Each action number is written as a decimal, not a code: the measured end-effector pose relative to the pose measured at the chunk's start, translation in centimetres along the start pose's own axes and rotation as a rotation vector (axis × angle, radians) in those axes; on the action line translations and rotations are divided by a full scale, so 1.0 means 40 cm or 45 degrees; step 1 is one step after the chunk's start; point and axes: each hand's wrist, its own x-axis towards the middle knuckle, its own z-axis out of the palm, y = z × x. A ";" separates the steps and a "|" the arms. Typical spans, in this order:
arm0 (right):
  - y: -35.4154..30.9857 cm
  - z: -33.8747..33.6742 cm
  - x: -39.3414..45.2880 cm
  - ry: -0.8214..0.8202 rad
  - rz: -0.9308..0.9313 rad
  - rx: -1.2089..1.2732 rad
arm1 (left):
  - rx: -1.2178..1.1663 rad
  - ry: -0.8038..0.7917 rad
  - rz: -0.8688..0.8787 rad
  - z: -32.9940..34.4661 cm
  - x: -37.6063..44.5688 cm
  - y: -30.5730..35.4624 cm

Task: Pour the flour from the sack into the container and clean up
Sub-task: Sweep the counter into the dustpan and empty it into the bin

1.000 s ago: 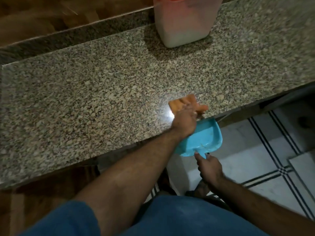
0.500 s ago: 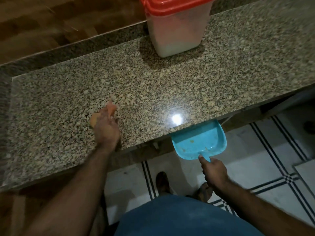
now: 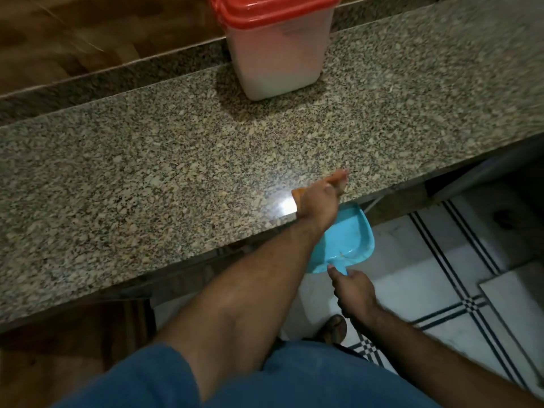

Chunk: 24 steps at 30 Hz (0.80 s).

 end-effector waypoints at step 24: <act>-0.040 -0.220 0.092 -0.056 0.062 -0.001 | -0.226 0.109 0.231 0.053 0.130 0.161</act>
